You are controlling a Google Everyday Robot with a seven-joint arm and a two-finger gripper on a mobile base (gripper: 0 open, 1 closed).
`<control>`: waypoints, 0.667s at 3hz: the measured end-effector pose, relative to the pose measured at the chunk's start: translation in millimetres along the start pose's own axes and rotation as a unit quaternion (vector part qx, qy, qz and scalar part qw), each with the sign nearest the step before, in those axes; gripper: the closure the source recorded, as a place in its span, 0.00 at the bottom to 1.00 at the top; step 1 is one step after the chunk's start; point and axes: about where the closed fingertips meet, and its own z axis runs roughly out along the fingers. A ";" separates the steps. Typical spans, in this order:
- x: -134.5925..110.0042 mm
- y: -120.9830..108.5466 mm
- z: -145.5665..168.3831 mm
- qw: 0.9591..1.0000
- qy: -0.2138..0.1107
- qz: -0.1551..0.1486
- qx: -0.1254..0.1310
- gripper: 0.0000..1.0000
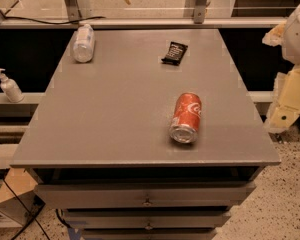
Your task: Move coke can near blue plastic bottle
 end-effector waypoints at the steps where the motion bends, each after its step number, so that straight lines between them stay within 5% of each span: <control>1: 0.0 0.0 0.0 1.000 0.000 0.000 0.000 0.00; 2: -5.3 -1.9 2.9 1.000 -0.010 -0.001 0.002 0.00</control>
Offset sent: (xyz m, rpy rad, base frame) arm 0.0087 0.0101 -0.0085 0.0382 0.0027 0.0154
